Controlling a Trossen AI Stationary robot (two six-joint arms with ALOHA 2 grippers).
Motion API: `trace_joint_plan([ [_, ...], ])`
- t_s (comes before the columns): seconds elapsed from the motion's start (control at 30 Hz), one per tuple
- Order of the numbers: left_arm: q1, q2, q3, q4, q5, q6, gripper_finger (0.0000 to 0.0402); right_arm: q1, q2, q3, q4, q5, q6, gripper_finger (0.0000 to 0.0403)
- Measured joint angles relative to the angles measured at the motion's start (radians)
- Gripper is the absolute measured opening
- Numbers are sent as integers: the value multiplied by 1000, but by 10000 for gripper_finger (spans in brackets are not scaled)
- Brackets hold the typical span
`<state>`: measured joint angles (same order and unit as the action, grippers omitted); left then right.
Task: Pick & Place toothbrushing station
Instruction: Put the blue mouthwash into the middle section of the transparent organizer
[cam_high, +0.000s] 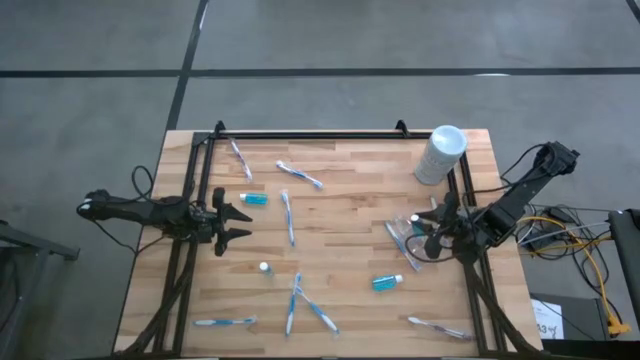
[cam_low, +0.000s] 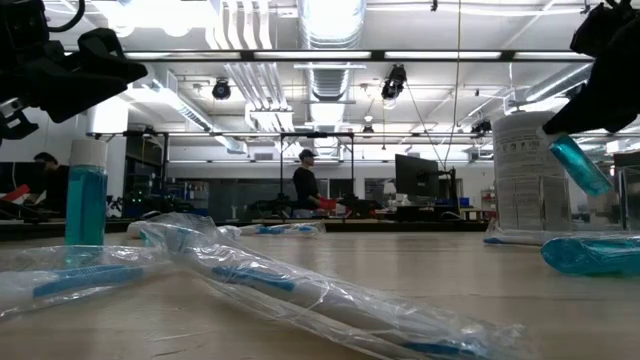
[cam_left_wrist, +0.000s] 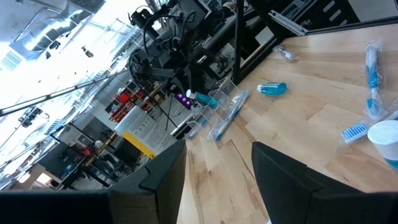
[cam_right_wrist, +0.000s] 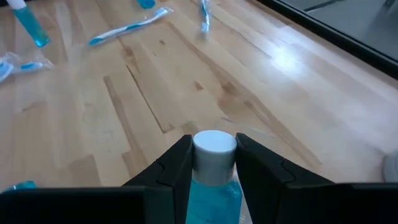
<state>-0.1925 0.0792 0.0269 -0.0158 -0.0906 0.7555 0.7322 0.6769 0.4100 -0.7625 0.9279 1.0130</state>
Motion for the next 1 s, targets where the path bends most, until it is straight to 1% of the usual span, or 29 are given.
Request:
trace_joint_plan([
  [0.23,0,0,0,0,0,0,188,0,0,-24,69,76,-30,101],
  [0.33,0,0,0,0,0,0,188,0,0,-50,128,87,-51,103],
  [0.53,0,0,0,0,0,0,188,0,0,-133,312,97,-63,104],
  [0.67,0,0,0,0,0,0,188,0,0,-167,418,124,-107,104],
  [0.8,1,0,0,0,0,0,188,0,-1,-175,473,149,-146,105],
  [1.0,1,0,0,0,0,0,188,0,1,-173,529,149,-153,105],
])
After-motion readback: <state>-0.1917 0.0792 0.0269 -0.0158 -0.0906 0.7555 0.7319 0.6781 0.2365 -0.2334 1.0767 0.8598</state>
